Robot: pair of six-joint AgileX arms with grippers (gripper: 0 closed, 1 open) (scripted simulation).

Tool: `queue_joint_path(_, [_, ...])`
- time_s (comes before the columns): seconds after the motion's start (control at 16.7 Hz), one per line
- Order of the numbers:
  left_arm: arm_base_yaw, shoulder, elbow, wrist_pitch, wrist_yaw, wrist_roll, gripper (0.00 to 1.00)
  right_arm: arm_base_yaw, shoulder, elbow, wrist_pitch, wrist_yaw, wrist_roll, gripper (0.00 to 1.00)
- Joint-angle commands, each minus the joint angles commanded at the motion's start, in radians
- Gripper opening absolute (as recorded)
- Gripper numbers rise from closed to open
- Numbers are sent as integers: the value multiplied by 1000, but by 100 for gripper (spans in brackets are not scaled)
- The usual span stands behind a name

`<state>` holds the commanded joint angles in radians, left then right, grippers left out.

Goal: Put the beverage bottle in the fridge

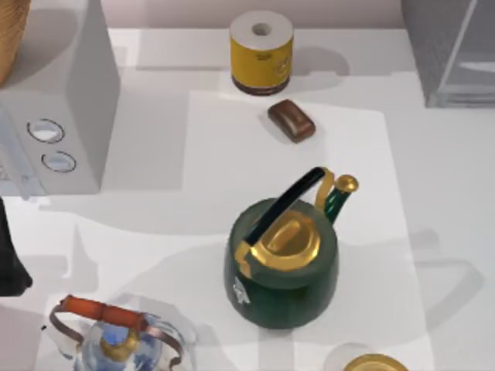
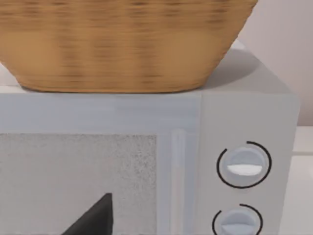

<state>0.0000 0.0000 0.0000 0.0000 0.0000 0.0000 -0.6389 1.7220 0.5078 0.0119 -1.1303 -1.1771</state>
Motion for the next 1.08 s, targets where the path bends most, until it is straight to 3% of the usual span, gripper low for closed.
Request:
queue_joint_path(0.78, [0, 0, 0, 0, 0, 0, 100, -238, 151, 437, -856, -39, -589, 1])
queue_joint_path(1.08, [0, 0, 0, 0, 0, 0, 100, -271, 160, 506, -971, -27, -675, 1])
